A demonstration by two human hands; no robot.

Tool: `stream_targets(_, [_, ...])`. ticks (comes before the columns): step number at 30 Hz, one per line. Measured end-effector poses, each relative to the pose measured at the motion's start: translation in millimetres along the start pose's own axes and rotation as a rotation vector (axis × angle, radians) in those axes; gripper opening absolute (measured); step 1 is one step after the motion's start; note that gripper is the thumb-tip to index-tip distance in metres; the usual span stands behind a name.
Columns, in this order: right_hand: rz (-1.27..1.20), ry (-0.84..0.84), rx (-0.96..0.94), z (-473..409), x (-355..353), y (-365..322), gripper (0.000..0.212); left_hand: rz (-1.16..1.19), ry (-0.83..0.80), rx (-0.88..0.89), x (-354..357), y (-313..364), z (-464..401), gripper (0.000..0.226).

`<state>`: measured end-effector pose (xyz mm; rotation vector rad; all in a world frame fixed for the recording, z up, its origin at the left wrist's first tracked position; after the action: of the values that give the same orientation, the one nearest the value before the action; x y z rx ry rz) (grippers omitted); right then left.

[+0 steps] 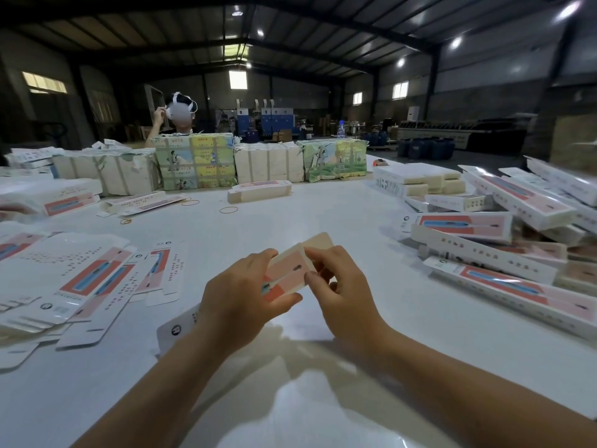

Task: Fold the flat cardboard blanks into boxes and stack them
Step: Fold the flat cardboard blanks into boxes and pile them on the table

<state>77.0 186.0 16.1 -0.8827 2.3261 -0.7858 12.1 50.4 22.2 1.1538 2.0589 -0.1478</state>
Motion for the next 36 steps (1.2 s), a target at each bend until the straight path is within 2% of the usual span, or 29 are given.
stream_targets(2, [0.111, 0.07, -0.108, -4, -7, -6, 0.033, 0.008, 0.031, 0.0, -3, 1, -1, 0.071])
stream_targets(3, [0.161, 0.131, -0.156, -6, -12, -7, 0.041, 0.017, 0.056, -0.003, -5, 2, -1, 0.073])
stream_targets(5, [0.098, 0.194, -0.086, -13, -20, 0, 0.065, 0.034, 0.098, -0.016, -10, 3, -1, 0.075])
stream_targets(7, [-0.282, 0.053, 0.247, -18, -17, 13, 0.082, 0.043, 0.102, -0.013, -10, 5, 0, 0.074])
stream_targets(8, [-0.544, -0.069, 0.416, -17, -10, 17, 0.082, 0.039, 0.092, -0.002, -8, 6, 1, 0.073])
stream_targets(9, [-0.758, -0.169, 0.548, -16, -4, 20, 0.072, 0.031, 0.079, 0.013, -6, 7, 2, 0.073])
stream_targets(10, [-0.856, -0.238, 0.595, -15, -1, 20, 0.057, 0.021, 0.065, 0.025, -4, 8, 3, 0.073])
stream_targets(12, [-0.738, -0.233, 0.506, -13, 0, 19, 0.031, 0.013, 0.046, 0.026, -1, 10, 3, 0.073])
stream_targets(14, [-0.379, -0.121, 0.258, -11, -6, 14, 0.024, 0.023, 0.05, 0.017, 1, 10, 2, 0.074])
stream_targets(17, [0.14, -0.083, -0.051, -2, -1, 6, 0.041, 0.016, 0.082, 0.024, 1, 11, 0, 0.072])
stream_targets(19, [0.263, -0.128, -0.088, 5, 6, 5, 0.049, 0.005, 0.098, 0.028, 1, 11, 1, 0.066])
stream_targets(22, [0.16, -0.195, -0.061, 10, 10, 1, 0.049, -0.042, 0.095, 0.052, 0, 9, 4, 0.064])
stream_targets(25, [-0.303, -0.18, 0.192, 1, 5, -1, 0.028, -0.09, 0.097, 0.074, -3, 8, 4, 0.067])
stream_targets(27, [-0.53, -0.153, 0.333, -4, 3, 3, 0.026, -0.106, 0.108, 0.094, -4, 9, 3, 0.069])
stream_targets(29, [-0.553, -0.114, 0.354, -6, 2, 2, 0.021, -0.128, 0.127, 0.113, -4, 11, 3, 0.07])
stream_targets(31, [-0.494, -0.044, 0.334, -6, -1, 3, 0.025, -0.144, 0.154, 0.13, -4, 13, 2, 0.07])
stream_targets(36, [-0.336, 0.037, 0.167, -6, -8, 1, 0.032, -0.119, 0.212, 0.16, -5, 16, 2, 0.069])
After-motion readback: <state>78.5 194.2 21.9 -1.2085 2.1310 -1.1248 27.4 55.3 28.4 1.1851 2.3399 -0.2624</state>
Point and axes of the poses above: each hand's wrist, its own z-axis away from the middle knuckle, its own x-axis out of the palm, y = z × x, the point moved 4 cm from there along -z, towards the middle knuckle, and after that the axes turned 6 degrees about y, right-handed, at the moved point
